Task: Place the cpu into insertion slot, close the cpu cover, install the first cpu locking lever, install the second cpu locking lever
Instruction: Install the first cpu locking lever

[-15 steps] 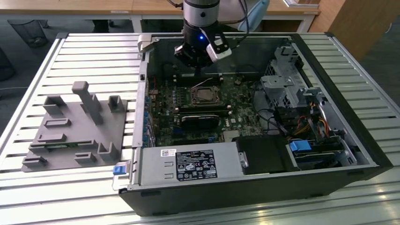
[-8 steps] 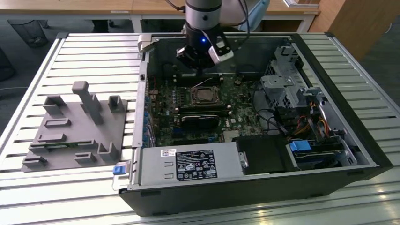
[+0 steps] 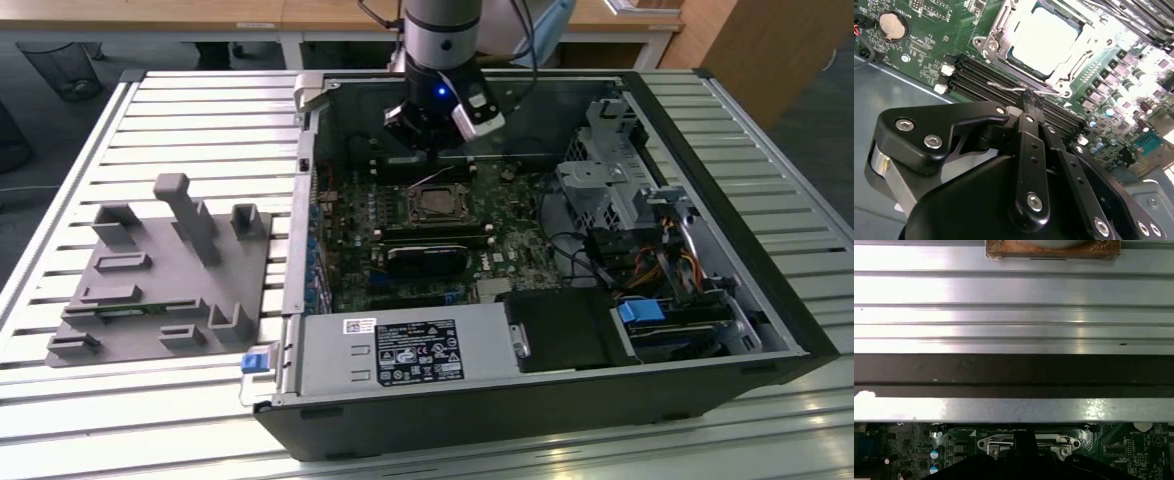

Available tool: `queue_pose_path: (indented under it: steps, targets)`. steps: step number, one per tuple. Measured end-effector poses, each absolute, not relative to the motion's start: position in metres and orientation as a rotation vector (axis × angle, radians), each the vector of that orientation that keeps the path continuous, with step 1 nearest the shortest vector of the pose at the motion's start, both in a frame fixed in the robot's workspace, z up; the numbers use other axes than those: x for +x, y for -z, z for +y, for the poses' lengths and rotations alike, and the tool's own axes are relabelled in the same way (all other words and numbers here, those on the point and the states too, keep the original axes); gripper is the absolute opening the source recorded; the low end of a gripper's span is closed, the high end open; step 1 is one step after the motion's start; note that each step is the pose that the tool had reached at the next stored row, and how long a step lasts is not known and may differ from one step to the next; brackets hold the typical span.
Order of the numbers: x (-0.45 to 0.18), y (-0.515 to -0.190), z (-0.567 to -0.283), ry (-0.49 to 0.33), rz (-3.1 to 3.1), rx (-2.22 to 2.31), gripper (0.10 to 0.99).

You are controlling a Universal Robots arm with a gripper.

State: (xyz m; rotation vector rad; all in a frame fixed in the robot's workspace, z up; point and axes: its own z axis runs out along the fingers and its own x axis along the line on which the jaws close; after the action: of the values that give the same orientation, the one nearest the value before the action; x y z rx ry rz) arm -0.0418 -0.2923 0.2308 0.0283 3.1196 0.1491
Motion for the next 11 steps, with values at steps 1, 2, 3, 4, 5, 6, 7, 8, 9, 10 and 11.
queue_pose_path:
  steps: [1,2,3,4,5,6,7,8,9,10,11]
  targets:
    - [-0.0412,-0.2302,-0.2921,-0.149,3.120,0.028,0.122]
    - [-0.0407,-0.2296,-0.2918,-0.149,3.120,0.028,0.122]
    - [-0.0403,-0.2290,-0.2915,-0.149,3.120,0.028,0.122]
    - [-0.0400,-0.2285,-0.2912,-0.149,3.120,0.028,0.122]
    - [-0.0396,-0.2281,-0.2908,-0.149,3.120,0.027,0.122]
    - [-0.0392,-0.2276,-0.2905,-0.149,3.120,0.025,0.122]
    - [-0.0390,-0.2271,-0.2903,-0.148,3.120,0.023,0.122]
    - [-0.0387,-0.2266,-0.2902,-0.148,3.120,0.020,0.122]
    - [-0.0385,-0.2261,-0.2902,-0.148,3.120,0.015,0.122]
    - [-0.0384,-0.2256,-0.2902,-0.148,3.120,0.007,0.122]
    - [-0.0381,-0.2251,-0.2902,-0.148,3.121,-0.003,0.122]
